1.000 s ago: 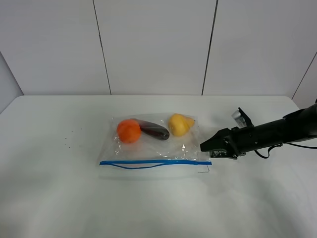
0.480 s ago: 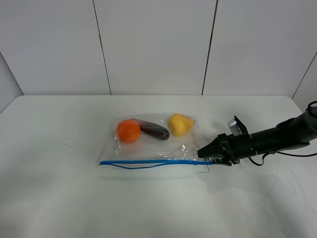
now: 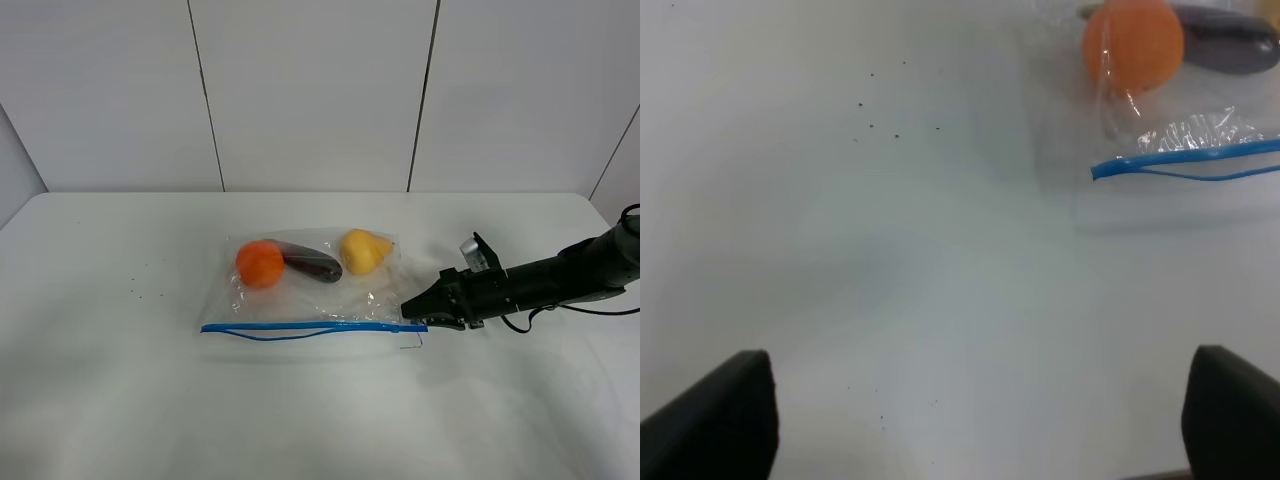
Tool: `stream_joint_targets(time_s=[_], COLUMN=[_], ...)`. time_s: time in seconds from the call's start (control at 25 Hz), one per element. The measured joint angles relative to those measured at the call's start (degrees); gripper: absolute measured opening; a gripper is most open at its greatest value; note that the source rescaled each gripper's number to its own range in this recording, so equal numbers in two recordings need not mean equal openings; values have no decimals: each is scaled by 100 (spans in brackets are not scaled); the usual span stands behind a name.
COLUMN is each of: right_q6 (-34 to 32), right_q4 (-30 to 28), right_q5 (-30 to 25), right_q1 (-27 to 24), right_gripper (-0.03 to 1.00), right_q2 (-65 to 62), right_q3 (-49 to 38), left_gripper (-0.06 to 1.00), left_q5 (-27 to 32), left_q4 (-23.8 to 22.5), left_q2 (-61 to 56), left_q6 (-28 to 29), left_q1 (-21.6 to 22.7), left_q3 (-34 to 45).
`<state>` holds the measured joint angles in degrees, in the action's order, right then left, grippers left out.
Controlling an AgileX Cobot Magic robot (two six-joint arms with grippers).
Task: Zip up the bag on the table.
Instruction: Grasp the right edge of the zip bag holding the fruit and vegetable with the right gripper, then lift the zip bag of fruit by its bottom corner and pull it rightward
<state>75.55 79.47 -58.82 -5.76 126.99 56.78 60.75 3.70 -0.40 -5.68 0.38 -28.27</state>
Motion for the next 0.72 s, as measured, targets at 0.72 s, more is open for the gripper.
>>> stream_joint_targets(time_s=[0.72], right_q6=[-574], right_q4=[631], right_q5=[-985], right_q1=[0], right_gripper=[0], right_q2=[-8], right_q3=[0], left_gripper=[100], left_q5=[0], left_q4=[0], left_q2=[0], left_q6=[0], left_q1=[0], left_q3=[0])
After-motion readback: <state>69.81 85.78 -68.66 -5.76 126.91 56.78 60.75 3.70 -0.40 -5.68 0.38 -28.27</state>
